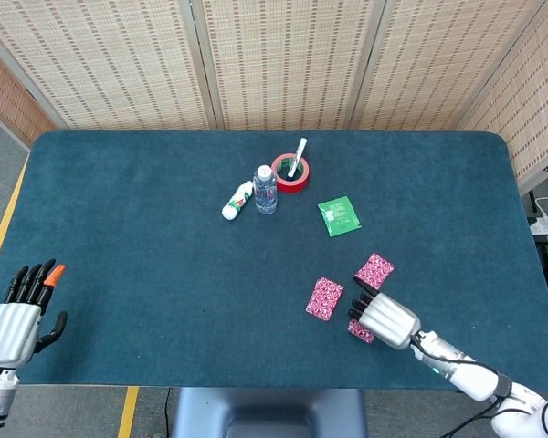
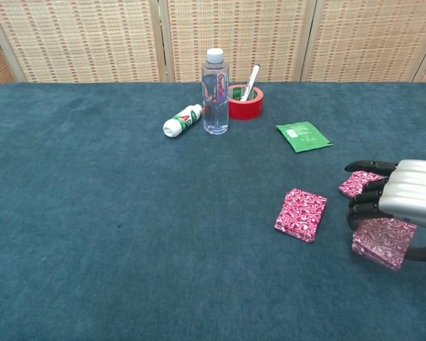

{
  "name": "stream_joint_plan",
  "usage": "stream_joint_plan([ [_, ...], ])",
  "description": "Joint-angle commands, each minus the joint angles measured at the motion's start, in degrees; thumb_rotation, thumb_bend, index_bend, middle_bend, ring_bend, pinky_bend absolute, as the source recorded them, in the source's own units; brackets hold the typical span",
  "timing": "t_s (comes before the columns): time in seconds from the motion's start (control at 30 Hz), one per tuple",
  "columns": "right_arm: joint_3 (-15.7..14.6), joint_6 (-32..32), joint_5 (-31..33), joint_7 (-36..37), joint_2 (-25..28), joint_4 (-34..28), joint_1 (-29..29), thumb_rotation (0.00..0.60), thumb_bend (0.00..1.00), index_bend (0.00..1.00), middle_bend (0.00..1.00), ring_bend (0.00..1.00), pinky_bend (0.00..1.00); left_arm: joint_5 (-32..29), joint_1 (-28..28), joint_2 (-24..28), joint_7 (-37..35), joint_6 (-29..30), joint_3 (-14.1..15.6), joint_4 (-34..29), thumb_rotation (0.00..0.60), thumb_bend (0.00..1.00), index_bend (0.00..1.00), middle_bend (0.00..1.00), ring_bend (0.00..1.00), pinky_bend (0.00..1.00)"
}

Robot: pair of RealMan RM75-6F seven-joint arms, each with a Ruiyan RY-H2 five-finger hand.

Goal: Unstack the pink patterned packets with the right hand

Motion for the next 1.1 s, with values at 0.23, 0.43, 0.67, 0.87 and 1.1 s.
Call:
stream_joint_plan([
  [0.23,0.38,-0.83,-0.3,0.63,-1.17,1.14,-0.26,0.6,0.19,0.16,0.36,0.29,0.0,0.25,-0.06,0.22,-0.56,-0.22,0.21,0.08,0.6,0.46,0.0,0.0,0.0,0.0],
  [0.43,0.44,-1.42,-0.17,1.15,-0.6,0.79,-0.28,0.6,0.19,0.0,0.21,0.19,0.0,0.73,-0.12,0.35,-0.92,-0.27,0.49,0.12,0.6,0.46,0.0,0.0,0.0,0.0],
  [0.67,0.92,-3.78,2.06,-1.06,1.42,-2.32,-0.56,0.6,0.19,0.0,0.15,0.14,0.0,0.67,-0.14,0.25,-0.67,-0.27,0.46,0.03,0.6,0.46,0.0,0.0,0.0,0.0],
  [0.87,2.75,0.99,3.31,-0.13,3.68,-5.44,-2.59,0.6,0.19,0.0,0.12,0.1,0.0,0.94,0.18,0.32,-0.72,0.54,0.45,-0.08,0.6,0.46,0.0,0.0,0.0,0.0],
  [1.1,9.1,20.56,14.67,0.68,4.19,-11.53,-15.47,0.6,0.19,0.0,0.06,0.0,0.0,1.79,0.55,0.12,-1.22,2.01,0.42,0.35,0.6,0.46,0.0,0.0,0.0,0.0],
])
